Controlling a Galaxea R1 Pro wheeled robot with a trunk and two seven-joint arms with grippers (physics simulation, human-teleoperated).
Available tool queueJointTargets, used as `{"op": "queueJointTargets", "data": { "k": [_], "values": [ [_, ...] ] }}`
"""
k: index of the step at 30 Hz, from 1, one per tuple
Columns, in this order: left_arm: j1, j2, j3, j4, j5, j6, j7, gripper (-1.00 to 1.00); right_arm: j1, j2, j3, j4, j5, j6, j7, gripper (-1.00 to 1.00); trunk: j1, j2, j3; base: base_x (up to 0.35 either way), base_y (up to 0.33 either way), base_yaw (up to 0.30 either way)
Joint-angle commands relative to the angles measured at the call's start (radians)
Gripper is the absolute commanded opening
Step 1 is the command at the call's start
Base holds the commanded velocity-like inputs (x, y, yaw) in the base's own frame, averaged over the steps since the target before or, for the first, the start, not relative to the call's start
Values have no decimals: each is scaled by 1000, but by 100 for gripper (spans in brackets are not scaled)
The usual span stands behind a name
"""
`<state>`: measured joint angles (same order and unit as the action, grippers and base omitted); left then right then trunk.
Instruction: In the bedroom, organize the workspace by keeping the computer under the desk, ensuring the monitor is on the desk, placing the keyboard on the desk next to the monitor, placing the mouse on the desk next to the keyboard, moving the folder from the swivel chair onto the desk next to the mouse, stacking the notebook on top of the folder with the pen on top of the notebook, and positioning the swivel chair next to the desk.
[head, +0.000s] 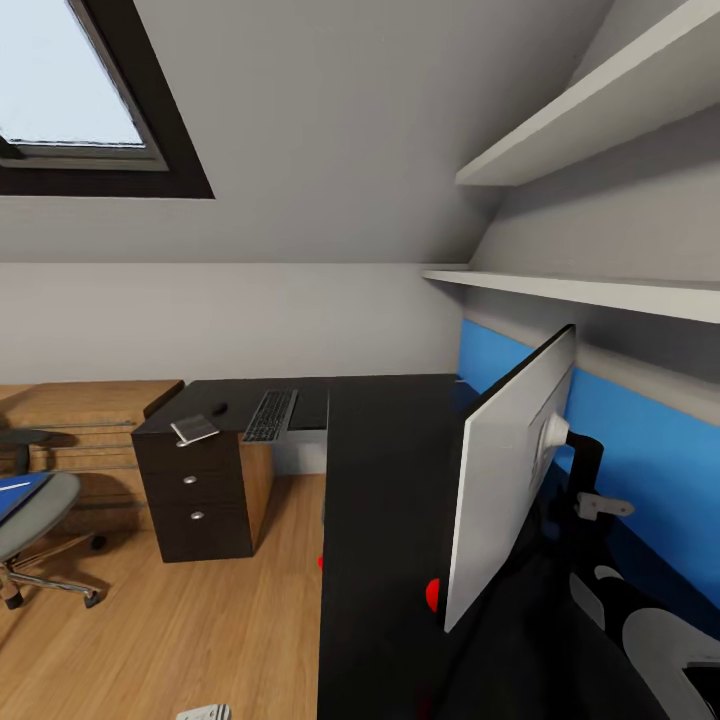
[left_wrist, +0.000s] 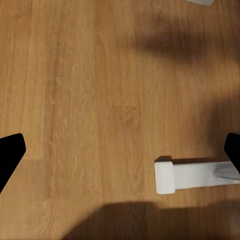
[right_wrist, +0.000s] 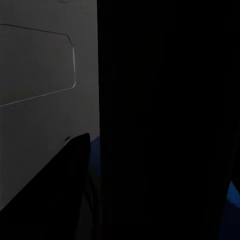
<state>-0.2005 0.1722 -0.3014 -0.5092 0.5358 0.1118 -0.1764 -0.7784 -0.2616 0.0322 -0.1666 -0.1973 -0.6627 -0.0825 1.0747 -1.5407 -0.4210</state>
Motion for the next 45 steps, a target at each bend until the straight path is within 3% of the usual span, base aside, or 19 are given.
{"op": "queueJointTargets", "data": {
  "k": [1,11,12,33,45],
  "values": [
    [0,1,-4,-2,10,5,0,100,1,-1,48,22,-24,-8,-62,-100,0,0,-1,0,0,0],
    [0,1,-4,-2,9,4,0,100,1,-1,48,22,-24,-8,-62,-100,0,0,-1,0,0,0],
    [0,1,-4,-2,9,4,0,100,1,-1,48,22,-24,-8,-62,100,0,0,-1,0,0,0],
    [0,1,-4,-2,10,4,0,100,1,-1,48,22,-24,-8,-63,100,0,0,-1,-3,0,0],
    [0,1,-5,-3,9,3,0,100,0,-1,48,22,-24,-8,-63,100,0,0,-1,-155,0,0]
  ]
}}
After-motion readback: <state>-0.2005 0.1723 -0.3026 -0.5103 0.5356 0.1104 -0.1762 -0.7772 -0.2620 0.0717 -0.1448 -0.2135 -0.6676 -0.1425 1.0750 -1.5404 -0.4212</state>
